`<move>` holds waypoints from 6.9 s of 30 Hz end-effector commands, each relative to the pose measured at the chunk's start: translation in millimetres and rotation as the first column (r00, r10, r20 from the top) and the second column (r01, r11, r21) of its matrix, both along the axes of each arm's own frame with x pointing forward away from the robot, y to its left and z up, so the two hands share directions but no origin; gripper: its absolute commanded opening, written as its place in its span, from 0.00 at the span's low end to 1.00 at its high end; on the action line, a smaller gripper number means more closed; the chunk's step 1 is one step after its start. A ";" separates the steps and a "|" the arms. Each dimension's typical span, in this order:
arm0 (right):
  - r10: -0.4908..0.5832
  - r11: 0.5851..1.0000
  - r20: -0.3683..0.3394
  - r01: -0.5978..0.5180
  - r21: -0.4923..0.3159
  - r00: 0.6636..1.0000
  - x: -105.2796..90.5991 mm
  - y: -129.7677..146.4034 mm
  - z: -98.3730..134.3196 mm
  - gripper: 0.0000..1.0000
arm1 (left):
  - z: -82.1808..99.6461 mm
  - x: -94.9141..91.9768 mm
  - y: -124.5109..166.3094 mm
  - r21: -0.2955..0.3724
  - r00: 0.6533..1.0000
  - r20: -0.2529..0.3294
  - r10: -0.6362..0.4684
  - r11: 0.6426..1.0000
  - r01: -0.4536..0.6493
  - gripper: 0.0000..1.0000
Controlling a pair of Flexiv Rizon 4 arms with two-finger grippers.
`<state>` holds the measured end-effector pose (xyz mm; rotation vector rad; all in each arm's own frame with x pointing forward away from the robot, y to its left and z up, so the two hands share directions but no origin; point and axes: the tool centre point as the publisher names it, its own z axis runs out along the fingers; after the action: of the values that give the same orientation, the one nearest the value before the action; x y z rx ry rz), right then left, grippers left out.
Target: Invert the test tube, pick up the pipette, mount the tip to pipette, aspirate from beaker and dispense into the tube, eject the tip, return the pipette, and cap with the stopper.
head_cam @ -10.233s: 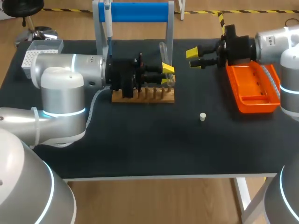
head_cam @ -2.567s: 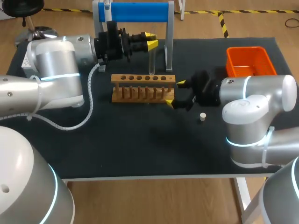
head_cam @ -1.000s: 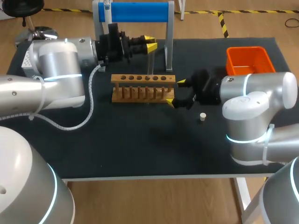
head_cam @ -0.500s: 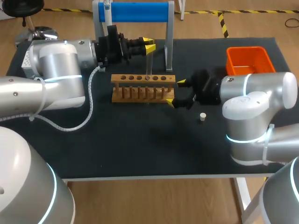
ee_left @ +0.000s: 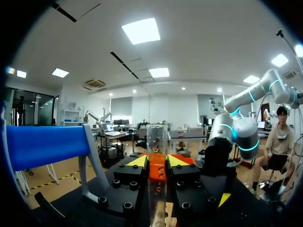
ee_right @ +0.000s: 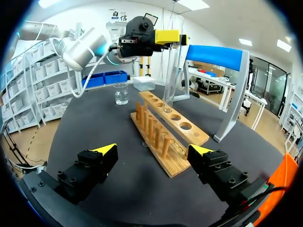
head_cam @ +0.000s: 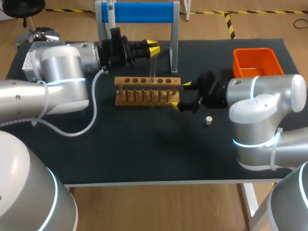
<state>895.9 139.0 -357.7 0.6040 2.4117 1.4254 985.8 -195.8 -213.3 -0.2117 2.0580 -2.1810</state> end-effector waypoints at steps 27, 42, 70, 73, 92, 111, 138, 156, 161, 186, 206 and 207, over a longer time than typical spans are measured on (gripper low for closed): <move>0.001 1.000 -0.002 -0.001 -0.002 1.000 -0.2 -0.7 0.8 1.00 | -14.0 1.3 12.1 0.025 0.999 -0.008 0.054 0.998 -0.054 0.00; 0.001 1.000 -0.002 -0.001 -0.002 1.000 -0.2 -0.7 0.8 1.00 | -20.2 3.3 15.1 0.121 0.998 -0.022 0.061 0.991 -0.058 0.00; 0.001 1.000 -0.002 -0.001 -0.002 1.000 -0.2 -0.7 0.8 1.00 | -34.1 5.5 12.0 0.156 0.996 -0.053 0.069 0.986 -0.060 0.00; 0.001 1.000 -0.002 -0.001 -0.002 1.000 -0.2 -0.7 0.8 1.00 | -35.8 5.4 12.3 0.156 0.996 -0.057 0.073 0.986 -0.063 0.00; 0.001 1.000 -0.002 -0.001 -0.002 1.000 -0.2 -0.7 0.8 1.00 | -44.9 7.6 13.9 0.158 0.992 -0.089 0.090 0.985 -0.075 0.00; 0.001 1.000 -0.002 -0.001 -0.002 1.000 -0.2 -0.7 0.8 1.00 | -51.1 8.8 15.8 0.189 0.988 -0.109 0.110 0.978 -0.088 0.00; 0.001 1.000 -0.002 -0.001 -0.002 1.000 -0.2 -0.7 0.8 1.00 | -56.9 8.2 17.3 0.189 0.991 -0.089 0.103 0.978 -0.084 0.00; 0.001 1.000 -0.002 -0.001 -0.002 1.000 -0.2 -0.7 0.8 1.00 | -61.0 3.2 13.5 0.192 0.996 -0.044 0.072 0.979 -0.063 0.00; 0.001 1.000 -0.002 -0.001 -0.002 1.000 -0.2 -0.7 0.8 1.00 | -61.4 2.5 11.8 0.191 0.998 -0.028 0.057 0.980 -0.051 0.00; 0.001 1.000 -0.002 -0.001 -0.002 1.000 -0.2 -0.7 0.8 1.00 | -61.5 -1.4 9.9 0.190 0.999 0.013 0.040 0.981 -0.041 0.00; 0.001 1.000 -0.002 -0.001 -0.002 1.000 -0.2 -0.7 0.8 1.00 | -68.6 -0.1 8.8 0.209 0.999 -0.021 0.031 0.978 -0.026 0.00; 0.001 1.000 -0.002 -0.001 -0.002 1.000 -0.2 -0.7 0.8 1.00 | -68.7 0.0 8.7 0.209 0.999 -0.021 0.030 0.977 -0.025 0.00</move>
<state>895.7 139.0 -357.6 0.6051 2.4114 1.4258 982.5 -186.5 -281.6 -0.2487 2.2514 -1.9338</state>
